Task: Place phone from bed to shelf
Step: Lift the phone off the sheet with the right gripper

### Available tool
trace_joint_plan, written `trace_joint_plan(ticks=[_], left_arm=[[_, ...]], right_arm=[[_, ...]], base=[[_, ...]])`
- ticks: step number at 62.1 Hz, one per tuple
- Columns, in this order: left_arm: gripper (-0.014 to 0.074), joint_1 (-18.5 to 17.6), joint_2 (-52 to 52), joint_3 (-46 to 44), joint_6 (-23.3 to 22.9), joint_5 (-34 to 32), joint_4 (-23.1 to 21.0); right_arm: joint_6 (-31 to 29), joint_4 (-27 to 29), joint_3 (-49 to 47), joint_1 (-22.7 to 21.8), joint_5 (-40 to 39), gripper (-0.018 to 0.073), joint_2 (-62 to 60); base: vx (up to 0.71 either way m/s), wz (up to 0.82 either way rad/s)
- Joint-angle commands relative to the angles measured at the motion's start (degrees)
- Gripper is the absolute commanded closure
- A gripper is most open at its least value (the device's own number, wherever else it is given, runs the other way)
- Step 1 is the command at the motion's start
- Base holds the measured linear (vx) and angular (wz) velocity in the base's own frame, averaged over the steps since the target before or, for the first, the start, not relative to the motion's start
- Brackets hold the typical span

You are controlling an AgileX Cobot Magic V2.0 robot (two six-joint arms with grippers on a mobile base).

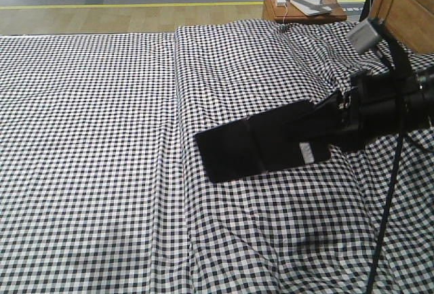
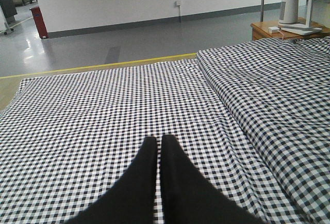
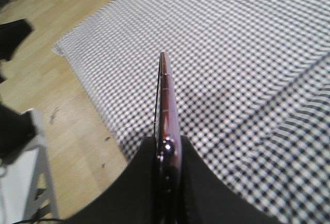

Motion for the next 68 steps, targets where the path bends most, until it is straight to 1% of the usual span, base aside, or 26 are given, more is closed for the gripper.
trace_joint_plan(ticks=[1, 14, 21, 68], left_arm=[[0.0595, -0.2, -0.8, -1.2, -0.3, -4.1, -0.5], [0.0595, -0.2, -0.8, -1.2, -0.3, -4.1, -0.5], [0.0595, -0.2, -0.8, -1.2, -0.3, -4.1, -0.5], [0.0595, -0.2, -0.8, -1.2, -0.3, -4.1, -0.5]], right_arm=[[-0.2, 6.8, 0.6, 2.2, 4.3, 0.0562, -5.1], [0.2, 7.7, 1.1, 6.9, 4.3, 0.0562, -11.0], [0.7, 8.1, 1.1, 8.1, 4.3, 0.0561, -12.8], [1.6, 9.3, 1.1, 8.1, 4.2, 0.0561, -14.1]], base=[[0.00, 0.00], [0.00, 0.00], [0.00, 0.00], [0.00, 0.00]])
